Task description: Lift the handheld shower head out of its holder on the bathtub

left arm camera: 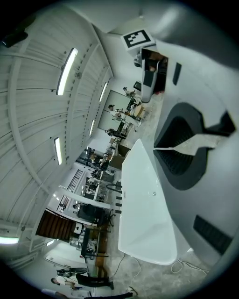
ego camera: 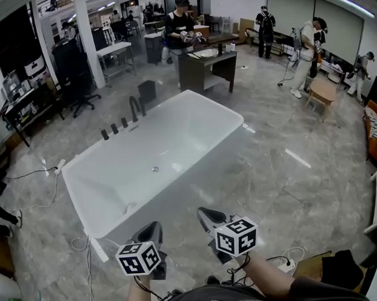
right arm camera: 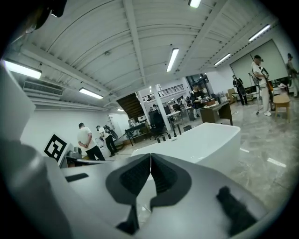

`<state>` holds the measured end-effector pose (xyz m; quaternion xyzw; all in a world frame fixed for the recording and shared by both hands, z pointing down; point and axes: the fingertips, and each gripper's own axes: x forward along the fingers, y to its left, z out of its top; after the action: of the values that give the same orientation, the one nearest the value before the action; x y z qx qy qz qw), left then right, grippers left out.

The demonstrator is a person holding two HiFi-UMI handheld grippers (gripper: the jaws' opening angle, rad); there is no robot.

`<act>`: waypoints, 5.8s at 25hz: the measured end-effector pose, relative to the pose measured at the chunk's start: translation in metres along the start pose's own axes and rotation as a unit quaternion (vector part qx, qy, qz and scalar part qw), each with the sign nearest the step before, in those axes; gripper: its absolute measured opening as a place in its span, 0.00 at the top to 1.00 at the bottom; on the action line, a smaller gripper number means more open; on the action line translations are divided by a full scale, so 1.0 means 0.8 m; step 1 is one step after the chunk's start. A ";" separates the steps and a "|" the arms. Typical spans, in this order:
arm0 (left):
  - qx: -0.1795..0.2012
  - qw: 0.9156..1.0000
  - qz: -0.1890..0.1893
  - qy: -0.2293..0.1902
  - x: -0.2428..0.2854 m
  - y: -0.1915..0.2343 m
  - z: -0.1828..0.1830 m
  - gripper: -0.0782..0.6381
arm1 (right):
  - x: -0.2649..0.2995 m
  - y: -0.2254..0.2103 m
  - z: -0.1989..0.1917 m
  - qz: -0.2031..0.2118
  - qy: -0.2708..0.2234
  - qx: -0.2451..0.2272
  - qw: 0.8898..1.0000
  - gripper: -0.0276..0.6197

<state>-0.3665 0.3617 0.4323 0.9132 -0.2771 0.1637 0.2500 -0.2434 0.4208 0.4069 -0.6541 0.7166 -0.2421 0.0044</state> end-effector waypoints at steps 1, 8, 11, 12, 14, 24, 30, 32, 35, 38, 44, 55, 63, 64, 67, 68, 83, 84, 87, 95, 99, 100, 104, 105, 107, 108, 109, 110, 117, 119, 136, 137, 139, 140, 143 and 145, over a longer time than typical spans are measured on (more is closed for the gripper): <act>0.000 1.000 -0.001 -0.004 0.002 -0.006 0.003 0.85 | -0.003 -0.007 0.003 0.000 -0.004 0.004 1.000 0.92; 0.001 0.999 0.004 -0.032 0.013 -0.040 0.016 0.85 | -0.026 -0.044 0.013 0.007 -0.015 0.002 1.000 0.91; -0.014 0.999 0.011 -0.030 0.020 -0.041 0.014 0.85 | -0.027 -0.059 0.007 0.010 -0.009 0.009 1.000 0.91; -0.018 0.999 0.011 -0.028 0.023 -0.042 0.013 0.85 | -0.027 -0.064 0.005 0.009 -0.005 0.012 1.000 0.91; -0.018 1.000 0.010 -0.024 0.030 -0.043 0.011 0.85 | -0.026 -0.075 0.000 0.009 0.002 0.021 1.000 0.91; -0.019 0.999 0.003 -0.029 0.107 -0.004 0.043 0.85 | 0.013 -0.152 0.027 -0.052 -0.005 0.015 0.999 0.91; -0.034 0.999 -0.008 -0.021 0.162 0.041 0.061 0.85 | 0.082 -0.166 0.039 -0.049 0.012 0.005 0.999 0.91; -0.035 0.999 -0.010 -0.021 0.181 0.057 0.080 0.85 | 0.111 -0.171 0.051 -0.047 0.019 0.002 0.999 0.91; -0.041 0.999 -0.015 -0.021 0.208 0.087 0.110 0.85 | 0.156 -0.177 0.072 -0.049 0.021 -0.004 0.999 0.91; -0.045 0.999 -0.021 -0.014 0.237 0.109 0.130 0.85 | 0.190 -0.191 0.094 -0.058 0.018 -0.001 0.998 0.91; -0.044 0.998 -0.033 0.002 0.287 0.144 0.163 0.85 | 0.244 -0.217 0.108 -0.074 0.037 0.008 0.997 0.91; -0.057 0.997 -0.057 0.017 0.357 0.219 0.206 0.85 | 0.337 -0.236 0.133 -0.099 0.051 0.000 0.994 0.91; -0.064 0.996 -0.060 0.022 0.375 0.240 0.217 0.85 | 0.359 -0.245 0.137 -0.109 0.060 0.000 0.992 0.91; -0.064 0.996 -0.060 0.021 0.377 0.241 0.217 0.85 | 0.361 -0.249 0.137 -0.107 0.057 0.002 0.993 0.91; -0.062 0.997 -0.052 0.017 0.383 0.249 0.220 0.85 | 0.370 -0.255 0.146 -0.097 0.033 0.021 0.994 0.91; -0.061 0.997 -0.048 0.016 0.384 0.252 0.221 0.85 | 0.375 -0.257 0.147 -0.094 0.029 0.025 0.995 0.91; -0.061 0.997 0.036 -0.021 0.475 0.268 0.269 0.85 | 0.479 -0.395 0.205 -0.037 0.047 0.011 0.998 0.91; -0.062 0.997 0.042 -0.021 0.485 0.271 0.272 0.85 | 0.489 -0.409 0.208 -0.035 0.049 0.017 0.998 0.91; -0.074 0.995 0.065 -0.024 0.517 0.281 0.285 0.85 | 0.522 -0.449 0.217 -0.023 0.062 0.029 0.997 0.91; -0.097 0.986 0.128 -0.040 0.600 0.293 0.336 0.85 | 0.610 -0.520 0.273 0.036 0.093 -0.003 0.995 0.91; -0.098 0.982 0.155 -0.049 0.633 0.290 0.359 0.85 | 0.642 -0.550 0.286 0.061 0.112 -0.016 0.992 0.91; -0.096 0.981 0.161 -0.052 0.640 0.289 0.365 0.85 | 0.649 -0.556 0.288 0.066 0.117 -0.021 0.991 0.91; -0.094 0.978 0.176 -0.066 0.659 0.280 0.382 0.85 | 0.675 -0.575 0.292 0.086 0.135 -0.042 0.986 0.91; -0.095 0.977 0.176 -0.069 0.661 0.279 0.382 0.85 | 0.681 -0.578 0.291 0.088 0.138 -0.045 0.985 0.91; -0.096 0.977 0.176 -0.067 0.661 0.279 0.378 0.85 | 0.690 -0.577 0.288 0.089 0.143 -0.047 0.985 0.91; -0.097 0.977 0.176 -0.064 0.658 0.282 0.375 0.85 | 0.693 -0.574 0.286 0.089 0.145 -0.046 0.984 0.91; -0.099 0.977 0.177 -0.063 0.654 0.286 0.373 0.85 | 0.697 -0.570 0.284 0.089 0.147 -0.047 0.984 0.91; -0.103 0.977 0.177 -0.064 0.650 0.292 0.372 0.85 | 0.701 -0.565 0.284 0.089 0.149 -0.049 0.984 0.91; -0.109 0.976 0.171 -0.078 0.627 0.345 0.373 0.85 | 0.722 -0.534 0.282 0.069 0.144 -0.060 0.985 0.91; -0.111 0.977 0.165 -0.081 0.625 0.360 0.373 0.85 | 0.730 -0.529 0.279 0.059 0.148 -0.069 0.985 0.91; -0.079 0.972 0.193 -0.110 0.665 0.421 0.432 0.85 | 0.846 -0.549 0.336 0.061 0.093 -0.082 0.990 0.91; -0.076 0.971 0.199 -0.113 0.674 0.423 0.437 0.85 | 0.855 -0.555 0.339 0.065 0.094 -0.089 0.989 0.91; -0.076 0.966 0.214 -0.122 0.692 0.427 0.448 0.85 | 0.870 -0.567 0.347 0.077 0.096 -0.107 0.987 0.91; -0.079 0.964 0.219 -0.126 0.701 0.428 0.453 0.85 | 0.877 -0.573 0.351 0.083 0.097 -0.112 0.985 0.91; -0.081 0.962 0.224 -0.137 0.730 0.431 0.469 0.85 | 0.902 -0.590 0.358 0.100 0.100 -0.122 0.982 0.91; -0.074 0.961 0.228 -0.140 0.749 0.437 0.479 0.85 | 0.923 -0.602 0.363 0.104 0.099 -0.129 0.981 0.91</act>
<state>-0.0355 -0.3545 0.5076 0.8187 -0.5210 0.0661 0.2321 0.1946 -0.3851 0.5496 -0.5441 0.8028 -0.2094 -0.1254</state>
